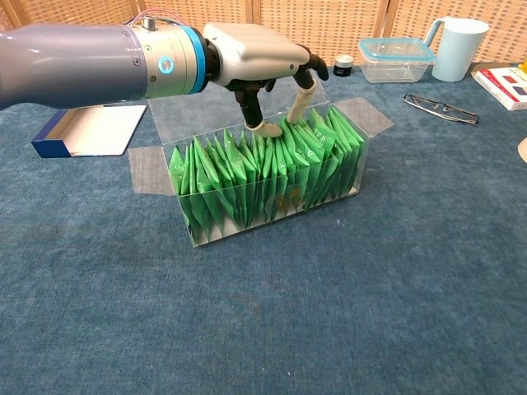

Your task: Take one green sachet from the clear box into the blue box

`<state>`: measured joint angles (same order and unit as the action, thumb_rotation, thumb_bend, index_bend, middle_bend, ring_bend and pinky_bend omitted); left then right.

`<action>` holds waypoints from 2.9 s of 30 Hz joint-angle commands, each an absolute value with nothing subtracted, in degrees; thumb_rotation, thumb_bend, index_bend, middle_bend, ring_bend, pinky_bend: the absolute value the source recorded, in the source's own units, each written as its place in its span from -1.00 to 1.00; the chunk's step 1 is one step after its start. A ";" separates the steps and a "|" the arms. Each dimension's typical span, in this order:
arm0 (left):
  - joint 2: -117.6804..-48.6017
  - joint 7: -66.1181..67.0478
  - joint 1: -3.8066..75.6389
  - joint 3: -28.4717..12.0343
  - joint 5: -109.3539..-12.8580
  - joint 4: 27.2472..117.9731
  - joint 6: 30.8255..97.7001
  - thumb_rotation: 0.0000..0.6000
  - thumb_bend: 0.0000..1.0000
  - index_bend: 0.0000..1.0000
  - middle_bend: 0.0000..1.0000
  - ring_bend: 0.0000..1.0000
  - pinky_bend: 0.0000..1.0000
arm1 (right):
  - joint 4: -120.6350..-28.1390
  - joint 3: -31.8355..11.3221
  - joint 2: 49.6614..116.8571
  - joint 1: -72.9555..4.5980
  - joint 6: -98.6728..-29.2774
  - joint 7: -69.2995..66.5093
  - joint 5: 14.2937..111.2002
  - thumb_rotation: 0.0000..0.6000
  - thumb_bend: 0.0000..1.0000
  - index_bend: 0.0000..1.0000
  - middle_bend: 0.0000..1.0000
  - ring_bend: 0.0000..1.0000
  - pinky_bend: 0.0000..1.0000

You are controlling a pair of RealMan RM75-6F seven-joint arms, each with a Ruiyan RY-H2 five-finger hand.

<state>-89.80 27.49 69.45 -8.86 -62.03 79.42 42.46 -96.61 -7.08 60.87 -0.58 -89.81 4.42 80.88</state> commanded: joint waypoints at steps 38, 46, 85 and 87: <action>-81.41 17.00 63.27 -13.83 -66.88 87.64 52.11 1.00 -0.40 0.22 -0.68 -0.84 -0.37 | -96.19 -7.31 61.14 -0.61 -89.80 3.94 81.31 0.06 0.44 -0.75 -0.71 -0.64 -0.42; -74.61 11.64 58.84 -15.71 -68.51 92.53 56.72 1.00 -0.40 0.22 -0.68 -0.84 -0.37 | -96.33 -7.39 61.50 -1.46 -88.90 4.35 81.78 0.06 0.43 -0.75 -0.71 -0.64 -0.42; -67.49 8.98 48.73 -9.60 -63.72 85.14 50.45 1.00 -0.40 -0.32 -0.72 -0.85 -0.37 | -96.27 -7.60 62.45 -4.34 -85.33 5.74 81.08 0.06 0.43 -0.76 -0.71 -0.64 -0.42; -67.31 8.91 48.47 -9.38 -64.01 85.40 50.36 1.00 -0.40 -0.36 -0.72 -0.85 -0.37 | -96.31 -7.61 62.39 -4.38 -85.32 5.76 81.06 0.06 0.43 -0.76 -0.71 -0.64 -0.42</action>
